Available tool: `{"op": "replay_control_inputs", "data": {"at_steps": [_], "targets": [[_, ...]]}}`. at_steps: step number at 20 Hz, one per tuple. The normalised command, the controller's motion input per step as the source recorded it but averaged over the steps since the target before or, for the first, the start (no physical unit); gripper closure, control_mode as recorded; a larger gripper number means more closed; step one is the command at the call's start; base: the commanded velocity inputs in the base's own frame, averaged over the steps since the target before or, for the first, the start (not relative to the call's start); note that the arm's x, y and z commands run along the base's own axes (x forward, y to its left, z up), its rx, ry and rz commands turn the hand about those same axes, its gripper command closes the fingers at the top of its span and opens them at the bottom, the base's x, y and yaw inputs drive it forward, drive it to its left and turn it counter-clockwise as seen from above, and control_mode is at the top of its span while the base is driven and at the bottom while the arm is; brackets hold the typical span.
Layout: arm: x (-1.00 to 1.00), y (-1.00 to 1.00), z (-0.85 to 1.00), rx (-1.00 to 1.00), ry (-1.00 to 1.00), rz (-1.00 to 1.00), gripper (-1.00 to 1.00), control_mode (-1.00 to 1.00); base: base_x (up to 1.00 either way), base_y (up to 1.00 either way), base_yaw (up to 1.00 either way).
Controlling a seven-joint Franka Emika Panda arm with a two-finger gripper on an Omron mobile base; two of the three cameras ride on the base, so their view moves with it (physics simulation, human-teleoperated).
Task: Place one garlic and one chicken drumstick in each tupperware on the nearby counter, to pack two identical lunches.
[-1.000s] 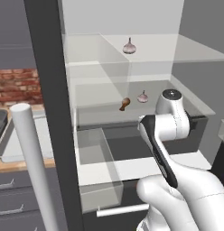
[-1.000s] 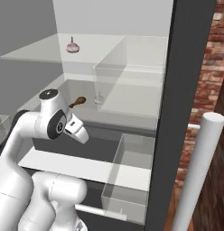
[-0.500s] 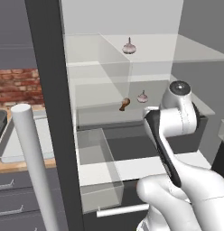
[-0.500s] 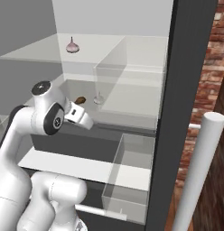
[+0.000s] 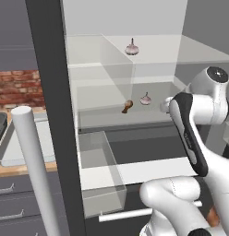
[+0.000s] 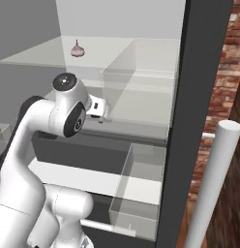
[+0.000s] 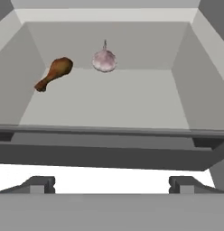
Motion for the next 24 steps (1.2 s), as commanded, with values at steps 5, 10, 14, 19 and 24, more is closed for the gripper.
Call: {"op": "replay_control_inputs", "data": {"at_steps": [5,10,14,19,24], "targets": [[0.97,0.13,-0.05,0.03,0.00,0.00,-1.00,-1.00,0.00,0.00,0.00],[1.00,0.17,-0.10,0.05,0.00,0.00,-1.00,-1.00,0.00,0.00,0.00],[0.84,0.07,-0.10,0.00,0.04,0.00,-1.00,-1.00,0.00,0.00,0.00],[0.52,0.03,-0.45,0.00,0.07,0.00,-1.00,-1.00,0.00,0.00,0.00],[0.36,0.00,-0.38,0.00,0.01,0.00,-1.00,-1.00,0.00,0.00,0.00]]}}
